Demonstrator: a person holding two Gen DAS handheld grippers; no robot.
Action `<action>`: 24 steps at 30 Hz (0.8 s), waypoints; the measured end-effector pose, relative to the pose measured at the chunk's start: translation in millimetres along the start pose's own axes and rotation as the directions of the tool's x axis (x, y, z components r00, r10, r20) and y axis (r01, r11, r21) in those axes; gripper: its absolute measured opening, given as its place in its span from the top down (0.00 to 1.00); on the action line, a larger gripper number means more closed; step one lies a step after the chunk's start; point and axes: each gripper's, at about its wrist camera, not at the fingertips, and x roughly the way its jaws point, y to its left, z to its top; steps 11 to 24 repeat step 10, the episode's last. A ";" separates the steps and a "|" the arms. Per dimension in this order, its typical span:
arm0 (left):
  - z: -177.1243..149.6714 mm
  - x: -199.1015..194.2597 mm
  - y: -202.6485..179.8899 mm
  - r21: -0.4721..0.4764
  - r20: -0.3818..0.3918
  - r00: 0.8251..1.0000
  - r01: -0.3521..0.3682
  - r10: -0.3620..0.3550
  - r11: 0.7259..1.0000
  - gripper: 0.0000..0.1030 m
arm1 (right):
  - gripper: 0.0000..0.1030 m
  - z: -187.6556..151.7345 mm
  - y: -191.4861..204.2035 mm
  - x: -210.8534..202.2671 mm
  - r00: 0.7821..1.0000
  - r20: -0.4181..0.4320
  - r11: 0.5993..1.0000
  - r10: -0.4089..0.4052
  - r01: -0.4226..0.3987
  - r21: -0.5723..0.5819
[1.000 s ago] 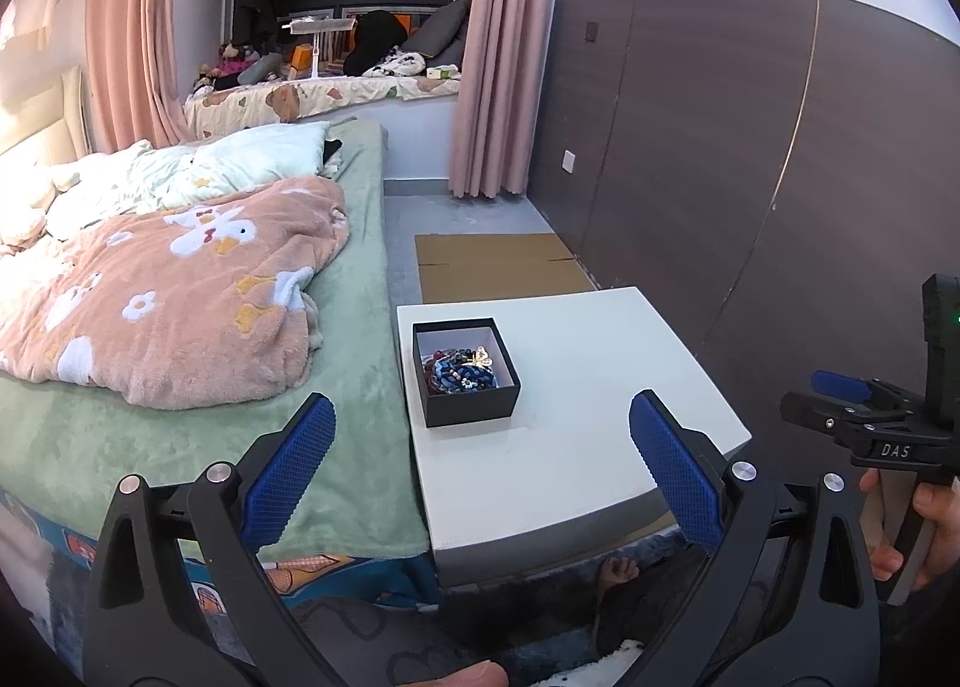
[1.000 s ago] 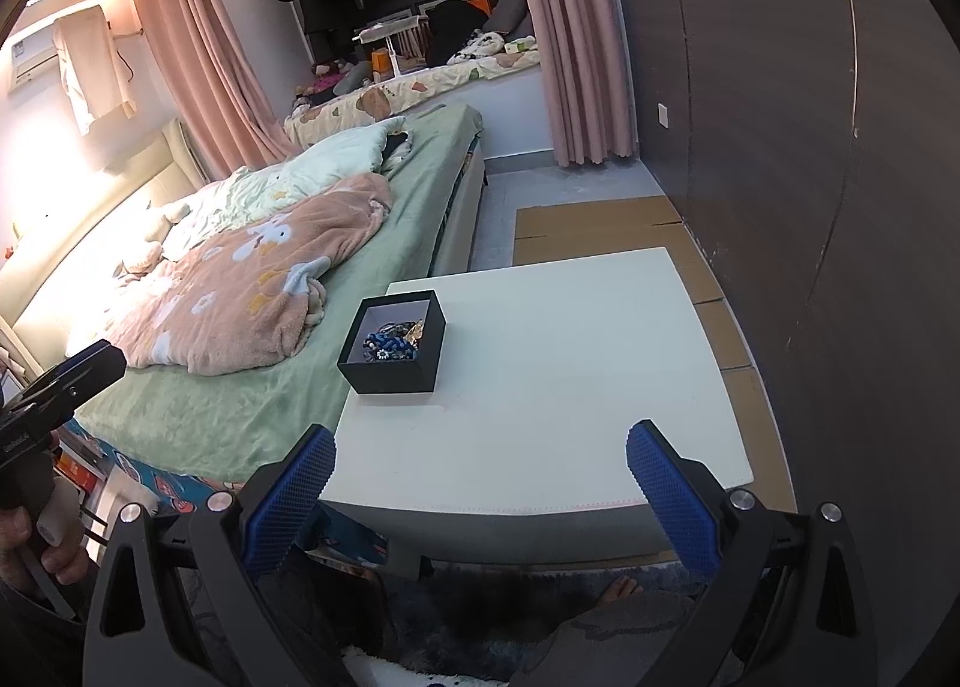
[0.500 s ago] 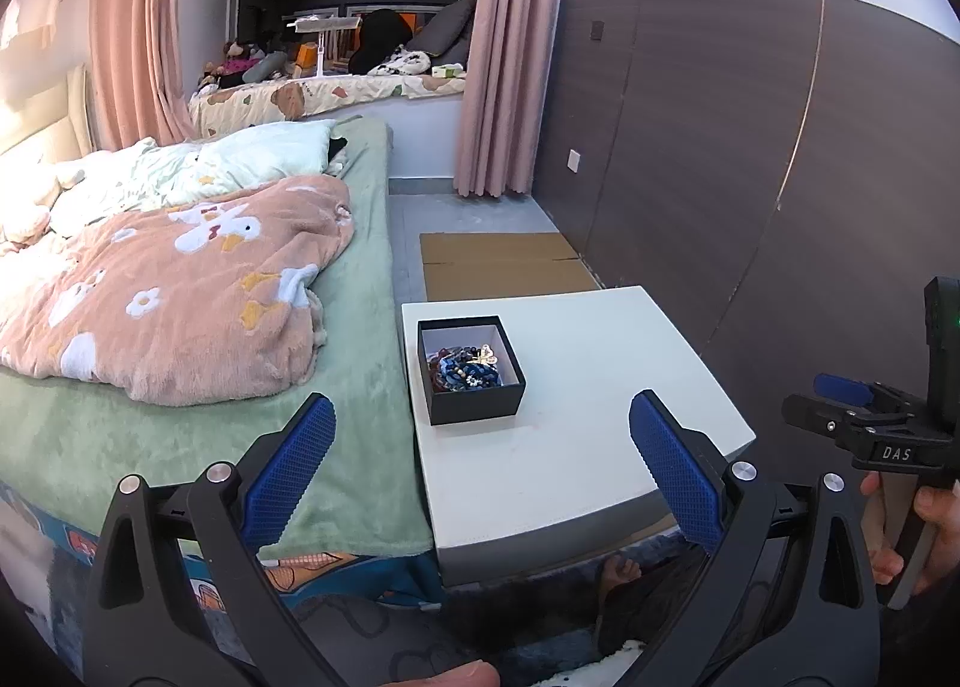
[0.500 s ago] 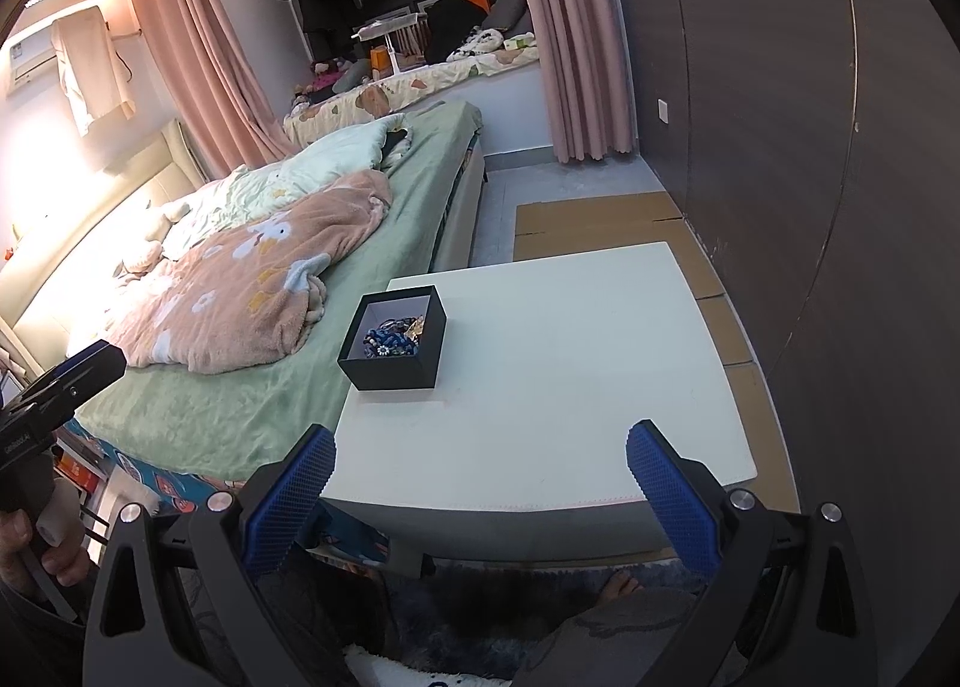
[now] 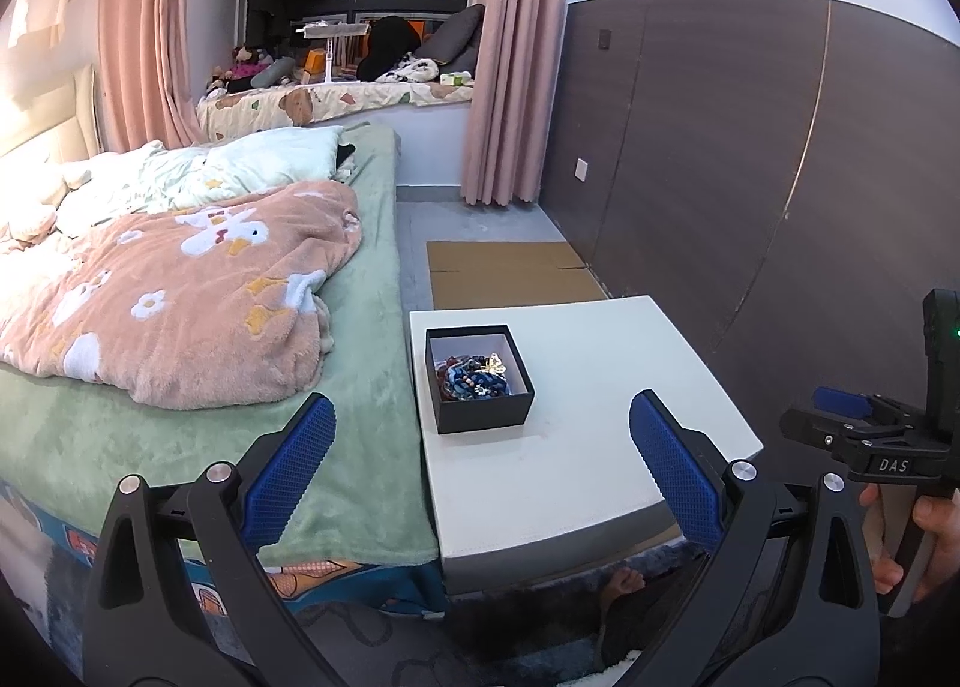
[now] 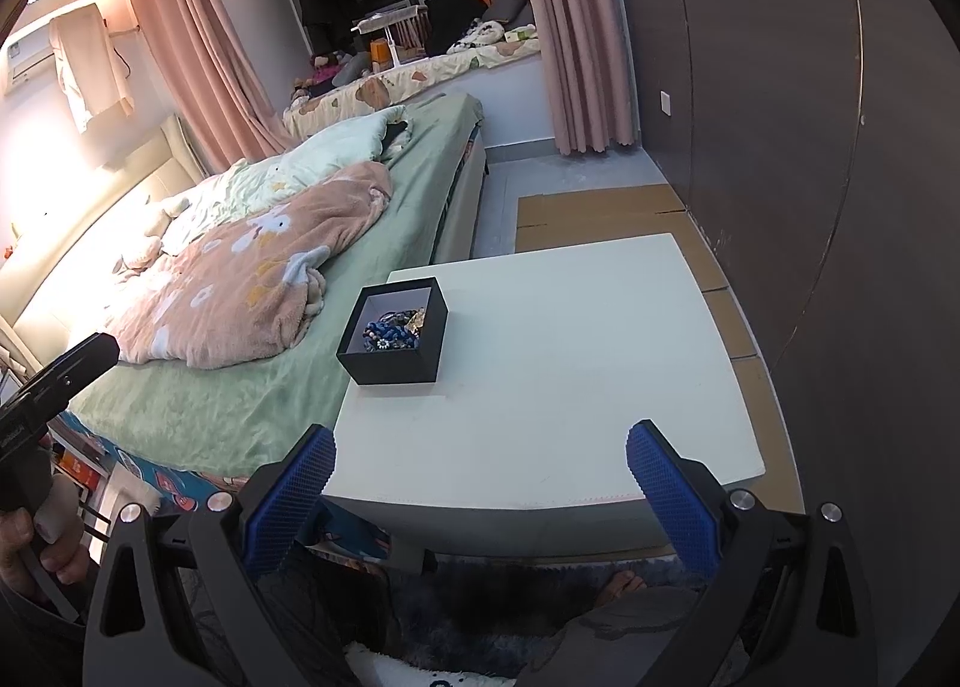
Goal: Organize jewelry
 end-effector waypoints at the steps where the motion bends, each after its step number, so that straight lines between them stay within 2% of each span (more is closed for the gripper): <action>1: 0.1 1.0 -0.1 0.000 -0.005 1.000 0.002 -0.002 1.000 0.05 | 0.07 -1.0 0.0 1.5 1.000 -0.002 1.000 -0.001 0.001 0.001; 10: -0.3 16.6 4.6 -0.016 -0.042 0.999 0.004 -0.005 1.000 0.05 | 0.07 -4.6 -0.5 11.7 1.000 -0.020 1.000 -0.001 0.001 0.006; 24: -0.3 16.6 4.6 -0.016 -0.042 0.999 0.004 -0.005 1.000 0.05 | 0.07 -4.6 -0.5 11.7 1.000 -0.020 1.000 -0.001 0.001 0.006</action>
